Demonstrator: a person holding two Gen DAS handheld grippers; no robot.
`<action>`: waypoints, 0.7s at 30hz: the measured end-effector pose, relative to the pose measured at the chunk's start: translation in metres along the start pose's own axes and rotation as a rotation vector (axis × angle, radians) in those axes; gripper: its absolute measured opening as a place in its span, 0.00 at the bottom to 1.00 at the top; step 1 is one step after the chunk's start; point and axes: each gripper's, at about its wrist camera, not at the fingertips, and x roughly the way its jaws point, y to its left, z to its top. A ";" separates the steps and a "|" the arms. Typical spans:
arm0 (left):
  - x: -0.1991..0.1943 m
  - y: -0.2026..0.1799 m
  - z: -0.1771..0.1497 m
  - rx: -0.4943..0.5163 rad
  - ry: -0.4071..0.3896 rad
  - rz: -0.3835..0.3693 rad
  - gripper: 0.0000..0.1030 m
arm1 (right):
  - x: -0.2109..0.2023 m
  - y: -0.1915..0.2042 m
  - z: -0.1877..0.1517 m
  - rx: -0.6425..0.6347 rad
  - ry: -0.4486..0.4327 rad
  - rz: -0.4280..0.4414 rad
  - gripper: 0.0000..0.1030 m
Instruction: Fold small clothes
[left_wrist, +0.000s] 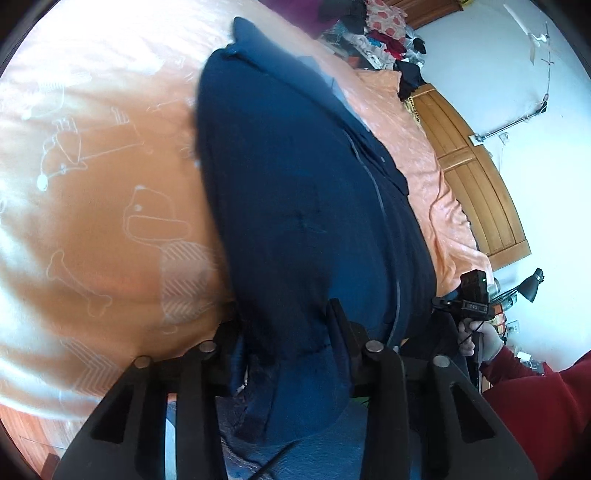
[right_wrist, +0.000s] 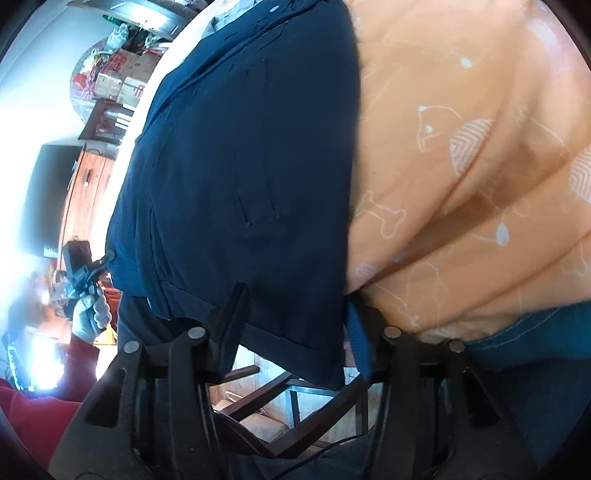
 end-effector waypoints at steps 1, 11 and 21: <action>0.000 -0.001 0.001 0.001 0.002 0.000 0.34 | -0.001 0.003 -0.001 -0.014 0.002 -0.005 0.22; -0.043 -0.044 0.017 0.012 -0.177 -0.173 0.17 | -0.076 0.038 0.013 0.023 -0.252 0.280 0.02; -0.058 -0.085 0.105 0.092 -0.318 -0.326 0.16 | -0.083 0.061 0.044 -0.072 -0.238 0.188 0.02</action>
